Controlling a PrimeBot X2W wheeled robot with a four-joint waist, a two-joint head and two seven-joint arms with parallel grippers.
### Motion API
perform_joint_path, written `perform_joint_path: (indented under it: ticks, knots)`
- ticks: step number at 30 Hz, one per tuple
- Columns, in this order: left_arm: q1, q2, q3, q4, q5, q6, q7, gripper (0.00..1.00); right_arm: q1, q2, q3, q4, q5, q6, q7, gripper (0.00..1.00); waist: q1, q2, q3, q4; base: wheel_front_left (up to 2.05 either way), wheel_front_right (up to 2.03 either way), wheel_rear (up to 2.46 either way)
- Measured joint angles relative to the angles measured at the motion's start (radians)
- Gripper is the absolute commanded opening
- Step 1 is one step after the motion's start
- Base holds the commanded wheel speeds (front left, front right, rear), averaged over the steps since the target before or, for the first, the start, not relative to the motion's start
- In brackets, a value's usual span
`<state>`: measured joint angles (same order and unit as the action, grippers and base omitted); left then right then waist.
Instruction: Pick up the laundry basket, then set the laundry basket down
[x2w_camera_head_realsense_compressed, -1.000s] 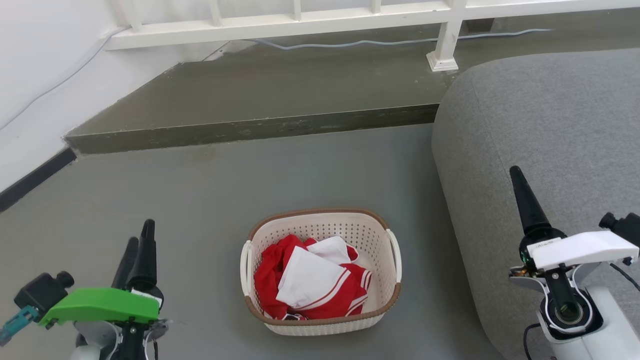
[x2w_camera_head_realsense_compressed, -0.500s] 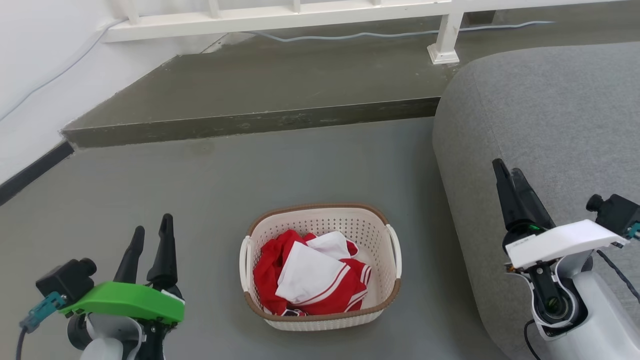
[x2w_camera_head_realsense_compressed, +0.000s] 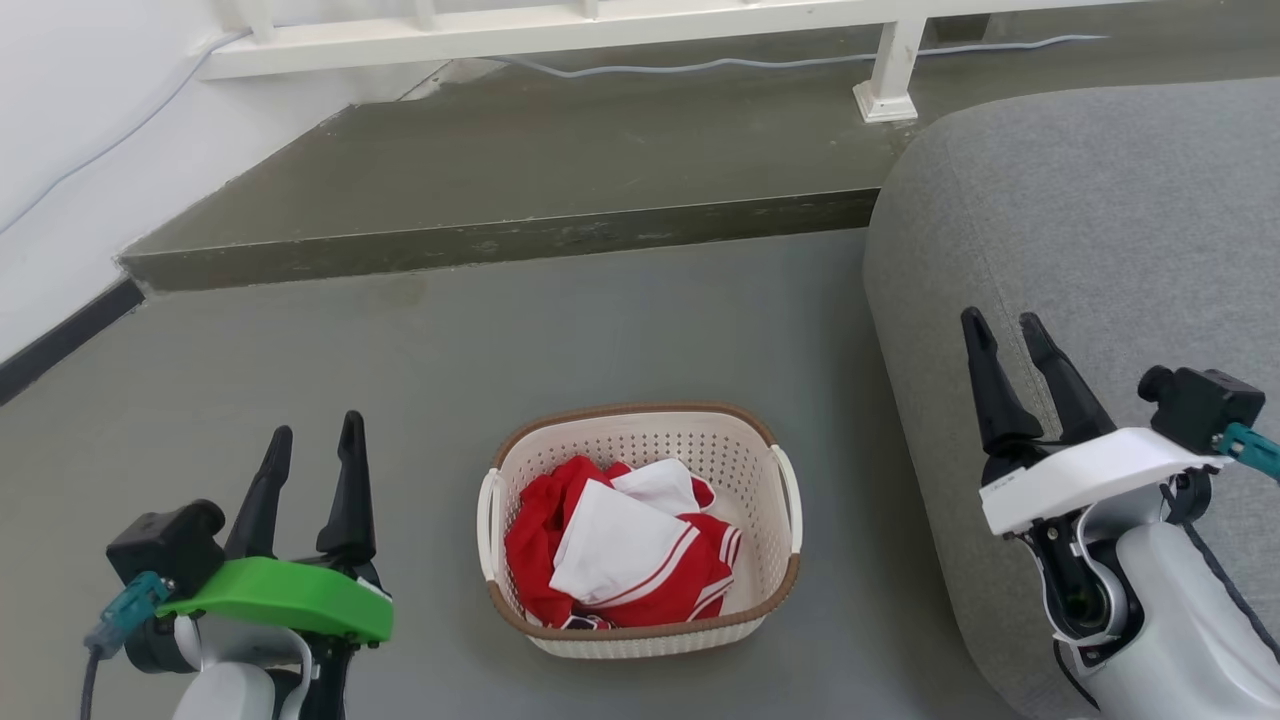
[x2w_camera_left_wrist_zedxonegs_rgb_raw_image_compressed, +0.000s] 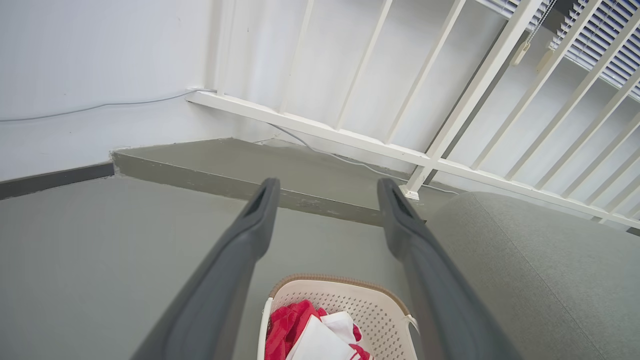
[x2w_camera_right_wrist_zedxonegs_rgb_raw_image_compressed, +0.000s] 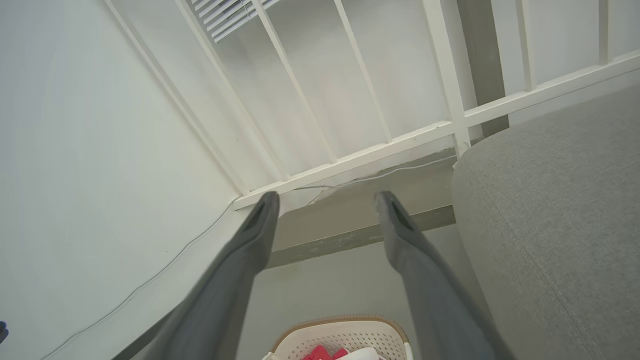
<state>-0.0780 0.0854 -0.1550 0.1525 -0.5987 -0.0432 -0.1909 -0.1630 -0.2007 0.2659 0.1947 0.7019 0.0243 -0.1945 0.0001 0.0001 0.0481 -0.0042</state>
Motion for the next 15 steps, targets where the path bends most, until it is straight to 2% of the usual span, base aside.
perform_joint_path:
  ticks: [1,10,15]
  knots:
    - [0.0,-0.001,-0.003,-0.001,0.025,0.001,-0.01,1.0,-0.005,-0.009,0.014,0.0,-0.046,-0.002,-0.008,1.0,0.0,0.0,0.0,0.0,0.0,0.0,0.0]
    - [0.0,-0.007,-0.01,-0.016,0.144,0.006,-0.041,1.0,-0.014,-0.013,0.053,0.001,-0.173,-0.026,-0.035,1.0,0.0,0.0,-0.005,-0.003,0.0,0.0,0.0]
    - [-0.001,-0.01,-0.013,-0.026,0.206,0.007,-0.06,1.0,-0.019,-0.013,0.07,0.001,-0.239,-0.028,-0.055,1.0,0.0,0.0,-0.004,-0.003,0.0,0.0,0.0]
